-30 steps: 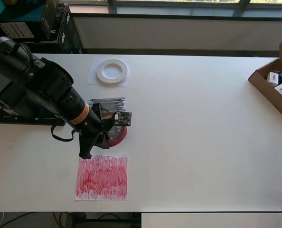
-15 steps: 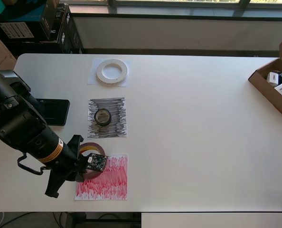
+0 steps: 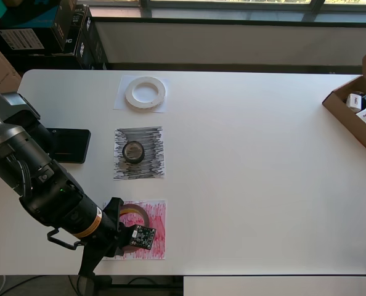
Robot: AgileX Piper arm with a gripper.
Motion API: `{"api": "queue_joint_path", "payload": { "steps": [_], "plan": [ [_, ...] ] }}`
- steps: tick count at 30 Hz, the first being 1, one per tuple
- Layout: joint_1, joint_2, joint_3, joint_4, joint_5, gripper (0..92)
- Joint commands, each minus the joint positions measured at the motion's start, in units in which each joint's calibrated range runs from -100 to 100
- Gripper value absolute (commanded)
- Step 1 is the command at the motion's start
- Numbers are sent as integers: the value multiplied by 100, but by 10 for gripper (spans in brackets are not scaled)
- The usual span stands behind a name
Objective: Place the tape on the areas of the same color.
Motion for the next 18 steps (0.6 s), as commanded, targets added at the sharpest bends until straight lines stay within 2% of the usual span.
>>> {"api": "queue_joint_path", "payload": {
  "steps": [1,18],
  "plan": [
    [23,248,-109,-67,22,0],
    [86,650,-300,-67,22,0]
  ]
}}
